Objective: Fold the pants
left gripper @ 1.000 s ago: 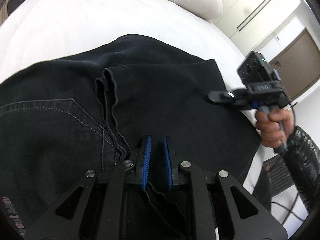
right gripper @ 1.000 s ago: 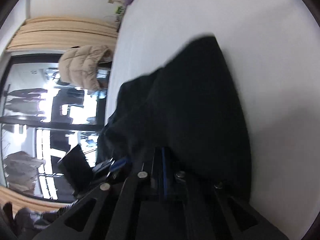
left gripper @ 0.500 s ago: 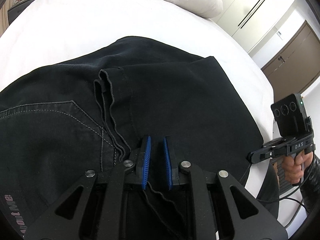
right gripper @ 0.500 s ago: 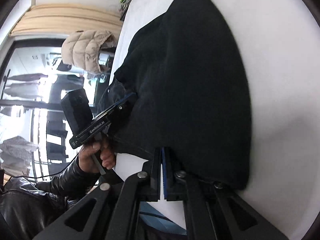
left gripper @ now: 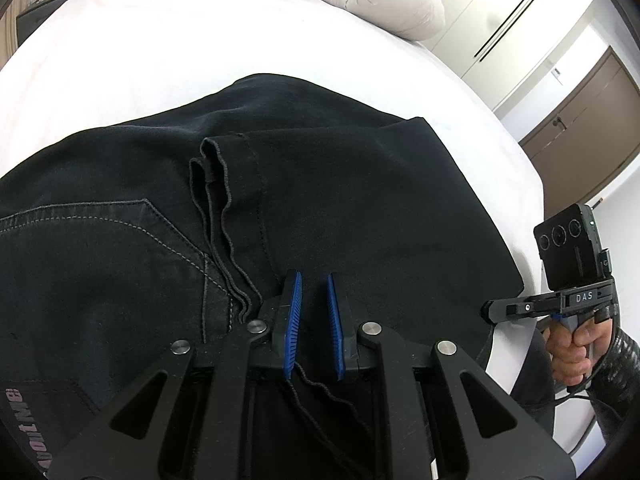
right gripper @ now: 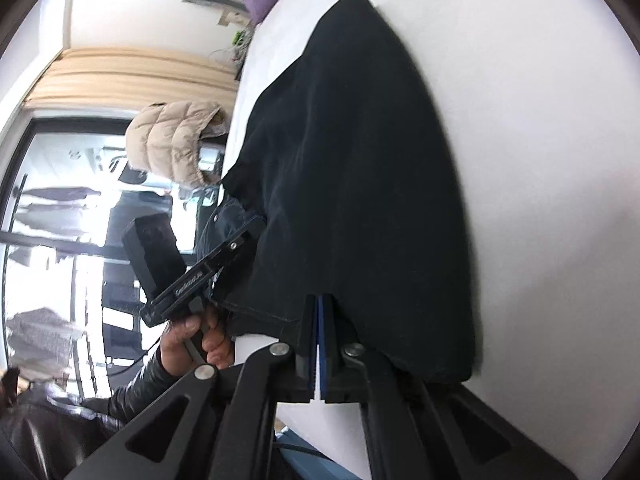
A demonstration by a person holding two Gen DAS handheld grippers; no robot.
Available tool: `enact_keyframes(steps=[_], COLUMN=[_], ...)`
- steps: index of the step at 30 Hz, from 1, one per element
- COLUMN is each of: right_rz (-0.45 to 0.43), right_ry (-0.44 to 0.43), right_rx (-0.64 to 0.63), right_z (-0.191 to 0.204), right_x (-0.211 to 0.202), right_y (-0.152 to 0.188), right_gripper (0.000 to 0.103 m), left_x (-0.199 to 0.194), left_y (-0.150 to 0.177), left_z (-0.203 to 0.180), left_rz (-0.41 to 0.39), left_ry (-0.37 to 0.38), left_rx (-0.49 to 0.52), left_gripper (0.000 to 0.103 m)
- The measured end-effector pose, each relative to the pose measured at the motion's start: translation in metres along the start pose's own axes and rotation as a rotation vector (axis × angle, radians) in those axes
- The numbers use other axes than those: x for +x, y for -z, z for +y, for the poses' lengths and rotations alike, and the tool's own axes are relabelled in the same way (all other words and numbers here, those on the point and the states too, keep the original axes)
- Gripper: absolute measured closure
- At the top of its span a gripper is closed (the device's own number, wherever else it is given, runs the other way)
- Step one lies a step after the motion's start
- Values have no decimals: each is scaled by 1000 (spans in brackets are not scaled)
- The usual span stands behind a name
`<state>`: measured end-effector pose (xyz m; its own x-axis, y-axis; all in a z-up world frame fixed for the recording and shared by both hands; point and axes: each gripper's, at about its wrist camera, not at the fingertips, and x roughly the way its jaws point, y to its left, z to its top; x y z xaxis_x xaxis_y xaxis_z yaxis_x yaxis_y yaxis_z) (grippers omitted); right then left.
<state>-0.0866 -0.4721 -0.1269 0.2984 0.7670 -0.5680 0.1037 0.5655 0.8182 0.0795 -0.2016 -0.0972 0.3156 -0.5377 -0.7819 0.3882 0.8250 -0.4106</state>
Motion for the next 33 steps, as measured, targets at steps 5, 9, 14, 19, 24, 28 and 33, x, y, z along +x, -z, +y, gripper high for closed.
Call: enact_keyframes(steps=[5, 9, 14, 19, 24, 28, 33], right_rz=[-60, -155, -219, -187, -156, -145, -140], right_ry=[75, 20, -75, -154, -191, -215, -216], right_rx=[28, -19, -85, -116, -134, -138, -146], right_z=[12, 40, 84, 112, 128, 135, 134], right_x=[-2, -5, 6, 35, 56, 65, 64], right_y=[5, 15, 30, 29, 22, 23, 28], right_gripper=[102, 30, 15, 22, 29, 35, 39], left_x=[-27, -78, -146, -222, -239, -228, -211], left_y=[5, 21, 52, 105, 161, 191, 196], left_z=[-1, 10, 45, 90, 135, 155, 149], left_rz=[-31, -123, -225, -484, -518, -494, -488], left_ry=[24, 69, 79, 46, 78, 130, 160], left_rx=[-43, -109, -291, -530, -815, -1007, -1005], left_gripper=[90, 89, 47, 7, 7, 7, 7])
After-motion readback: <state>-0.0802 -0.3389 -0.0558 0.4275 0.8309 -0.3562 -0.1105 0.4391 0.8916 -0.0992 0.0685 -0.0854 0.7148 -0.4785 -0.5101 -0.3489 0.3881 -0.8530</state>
